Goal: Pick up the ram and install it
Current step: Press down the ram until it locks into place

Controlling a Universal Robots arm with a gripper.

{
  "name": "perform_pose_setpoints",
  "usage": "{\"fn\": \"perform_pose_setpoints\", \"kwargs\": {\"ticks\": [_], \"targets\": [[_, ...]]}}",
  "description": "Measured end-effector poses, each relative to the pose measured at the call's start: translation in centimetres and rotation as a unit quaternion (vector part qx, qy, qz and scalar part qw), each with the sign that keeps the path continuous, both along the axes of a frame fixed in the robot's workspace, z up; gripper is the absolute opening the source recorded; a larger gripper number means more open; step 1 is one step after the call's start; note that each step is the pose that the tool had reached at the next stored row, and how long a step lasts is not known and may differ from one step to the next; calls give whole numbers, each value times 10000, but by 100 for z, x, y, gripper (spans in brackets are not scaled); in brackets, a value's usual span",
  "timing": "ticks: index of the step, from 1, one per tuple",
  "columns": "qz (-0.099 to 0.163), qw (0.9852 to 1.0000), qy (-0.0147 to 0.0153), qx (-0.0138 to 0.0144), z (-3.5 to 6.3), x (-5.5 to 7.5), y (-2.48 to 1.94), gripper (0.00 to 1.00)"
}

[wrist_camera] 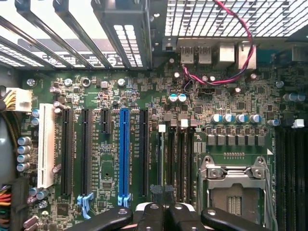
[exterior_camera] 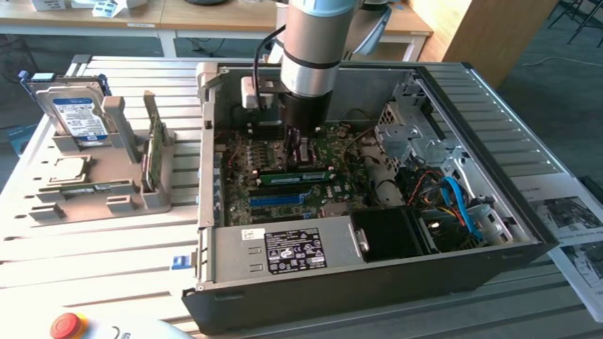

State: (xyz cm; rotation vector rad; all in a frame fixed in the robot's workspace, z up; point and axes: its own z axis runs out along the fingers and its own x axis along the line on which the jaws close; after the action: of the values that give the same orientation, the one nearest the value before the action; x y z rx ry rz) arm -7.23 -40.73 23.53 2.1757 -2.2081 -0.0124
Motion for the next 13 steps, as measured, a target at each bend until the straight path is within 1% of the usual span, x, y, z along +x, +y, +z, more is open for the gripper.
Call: {"fn": "perform_pose_setpoints", "kwargs": {"ticks": [13], "targets": [[0,10000,19,-3,214,4,0,10]]}}
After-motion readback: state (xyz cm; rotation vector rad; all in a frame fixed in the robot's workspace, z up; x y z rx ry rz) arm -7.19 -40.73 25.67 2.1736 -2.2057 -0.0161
